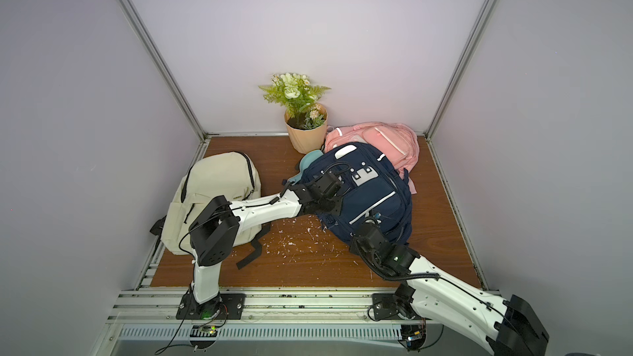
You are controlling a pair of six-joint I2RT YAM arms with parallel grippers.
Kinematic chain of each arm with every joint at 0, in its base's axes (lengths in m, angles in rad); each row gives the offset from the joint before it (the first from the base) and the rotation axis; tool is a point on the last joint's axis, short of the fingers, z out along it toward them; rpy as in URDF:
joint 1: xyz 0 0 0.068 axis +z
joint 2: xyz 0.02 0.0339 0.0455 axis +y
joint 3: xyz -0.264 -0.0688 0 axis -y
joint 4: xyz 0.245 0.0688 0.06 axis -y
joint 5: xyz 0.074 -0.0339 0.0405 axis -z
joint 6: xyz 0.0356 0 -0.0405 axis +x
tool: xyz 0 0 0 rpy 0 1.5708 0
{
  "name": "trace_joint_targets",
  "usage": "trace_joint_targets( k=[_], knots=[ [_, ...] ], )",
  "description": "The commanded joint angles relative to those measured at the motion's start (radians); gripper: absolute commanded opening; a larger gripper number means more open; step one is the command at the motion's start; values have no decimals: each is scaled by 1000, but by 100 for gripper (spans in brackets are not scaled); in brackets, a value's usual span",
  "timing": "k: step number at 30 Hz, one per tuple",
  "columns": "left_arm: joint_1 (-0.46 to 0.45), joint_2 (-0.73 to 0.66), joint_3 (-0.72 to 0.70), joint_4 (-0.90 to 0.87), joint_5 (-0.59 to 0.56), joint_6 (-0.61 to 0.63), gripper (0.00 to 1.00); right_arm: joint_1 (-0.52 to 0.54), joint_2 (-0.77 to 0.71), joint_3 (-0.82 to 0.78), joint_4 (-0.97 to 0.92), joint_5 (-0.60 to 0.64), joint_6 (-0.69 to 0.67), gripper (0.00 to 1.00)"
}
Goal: Zip up the backpack
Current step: Zip the zipper on the backpack.
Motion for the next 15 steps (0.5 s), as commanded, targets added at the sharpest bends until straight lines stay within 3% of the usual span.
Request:
trace_joint_targets(
  k=[1, 3, 5, 11, 15],
  knots=[
    [62, -119, -117, 13, -117, -72, 40, 31, 4, -9, 69, -51, -59, 0],
    [46, -189, -209, 74, -77, -129, 54, 53, 14, 0, 109, -50, -75, 0],
    [19, -244, -293, 139, -38, -176, 61, 75, 38, 10, 146, -56, -99, 0],
    [-43, -348, -491, 351, 48, -312, 69, 169, 161, 14, 264, -91, -118, 0],
    [-69, -423, -588, 400, 15, -369, 74, 252, 221, 30, 348, -77, -123, 0]
  ],
)
